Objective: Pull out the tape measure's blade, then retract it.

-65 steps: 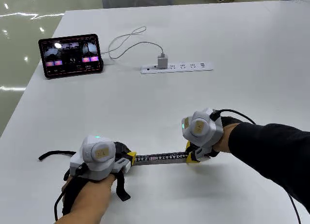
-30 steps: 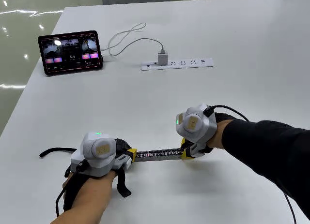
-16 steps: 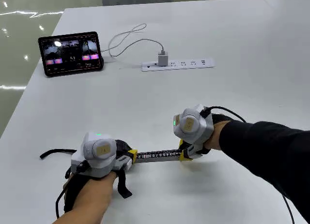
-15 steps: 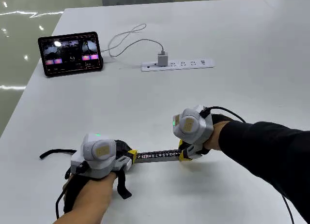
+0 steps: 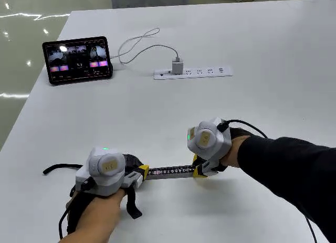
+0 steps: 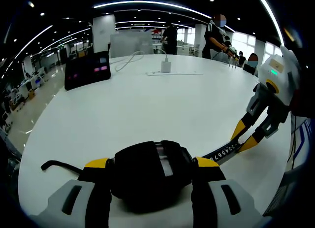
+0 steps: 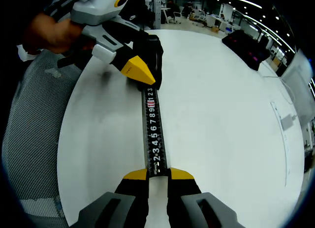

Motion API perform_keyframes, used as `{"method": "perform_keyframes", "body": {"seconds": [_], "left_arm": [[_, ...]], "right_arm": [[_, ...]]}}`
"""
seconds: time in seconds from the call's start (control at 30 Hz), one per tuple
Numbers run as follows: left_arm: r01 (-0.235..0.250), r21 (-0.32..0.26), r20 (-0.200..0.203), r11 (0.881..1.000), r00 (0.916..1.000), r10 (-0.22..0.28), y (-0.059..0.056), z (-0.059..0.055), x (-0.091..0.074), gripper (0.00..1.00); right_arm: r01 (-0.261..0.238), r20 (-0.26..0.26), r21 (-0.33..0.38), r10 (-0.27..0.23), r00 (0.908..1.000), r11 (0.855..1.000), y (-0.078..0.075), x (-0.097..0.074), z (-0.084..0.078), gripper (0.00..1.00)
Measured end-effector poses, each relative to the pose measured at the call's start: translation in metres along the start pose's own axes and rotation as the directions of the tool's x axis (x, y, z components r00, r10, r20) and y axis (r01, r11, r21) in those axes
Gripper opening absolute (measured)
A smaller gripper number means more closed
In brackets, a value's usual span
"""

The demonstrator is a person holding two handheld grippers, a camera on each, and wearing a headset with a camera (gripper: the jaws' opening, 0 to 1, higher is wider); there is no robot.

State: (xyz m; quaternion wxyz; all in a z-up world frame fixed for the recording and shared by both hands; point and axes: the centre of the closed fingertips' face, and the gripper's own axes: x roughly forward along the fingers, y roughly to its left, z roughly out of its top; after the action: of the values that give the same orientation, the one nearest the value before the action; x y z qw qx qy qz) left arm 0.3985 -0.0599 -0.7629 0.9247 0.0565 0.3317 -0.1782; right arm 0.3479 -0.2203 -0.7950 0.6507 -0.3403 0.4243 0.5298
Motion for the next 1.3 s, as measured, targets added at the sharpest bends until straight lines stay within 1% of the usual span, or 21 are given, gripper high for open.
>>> {"method": "perform_keyframes", "body": {"seconds": [0.5,0.57,0.63,0.77,0.9,0.93,1.0,1.3], "left_arm": [[0.018,-0.003,0.004,1.000,0.9998,-0.018,0.000,0.000,0.000,0.61],[0.020,-0.005,0.004,1.000,0.9998,-0.020,0.000,0.001,0.000,0.61],[0.020,-0.005,0.003,1.000,0.9998,-0.020,0.000,0.001,0.000,0.61],[0.018,0.002,0.000,1.000,0.9998,-0.018,-0.001,0.001,-0.001,0.61],[0.018,0.010,-0.001,1.000,0.9998,-0.018,-0.001,0.000,-0.001,0.61],[0.017,0.009,-0.001,1.000,0.9999,-0.017,-0.001,0.000,-0.001,0.61],[0.017,0.007,-0.003,1.000,0.9999,-0.017,-0.001,0.000,-0.001,0.61],[0.016,0.012,-0.005,1.000,0.9999,-0.016,-0.001,0.000,-0.001,0.61]], "right_arm": [[-0.005,0.013,-0.014,0.005,0.9999,1.000,0.000,0.002,0.004,0.09],[-0.004,0.017,-0.001,0.004,0.9999,1.000,0.000,0.003,0.005,0.10],[-0.003,0.016,-0.011,0.003,0.9999,1.000,0.000,0.003,0.006,0.10],[-0.007,0.023,-0.008,0.008,0.9997,1.000,0.000,0.004,0.007,0.10],[-0.007,0.024,-0.017,0.008,0.9997,1.000,0.000,0.004,0.008,0.10],[-0.010,0.030,-0.031,0.011,0.9995,0.999,0.001,0.005,0.009,0.10],[-0.012,0.030,-0.014,0.013,0.9995,1.000,0.001,0.005,0.009,0.10],[-0.009,0.033,-0.016,0.010,0.9994,1.000,0.001,0.007,0.013,0.10]]}}
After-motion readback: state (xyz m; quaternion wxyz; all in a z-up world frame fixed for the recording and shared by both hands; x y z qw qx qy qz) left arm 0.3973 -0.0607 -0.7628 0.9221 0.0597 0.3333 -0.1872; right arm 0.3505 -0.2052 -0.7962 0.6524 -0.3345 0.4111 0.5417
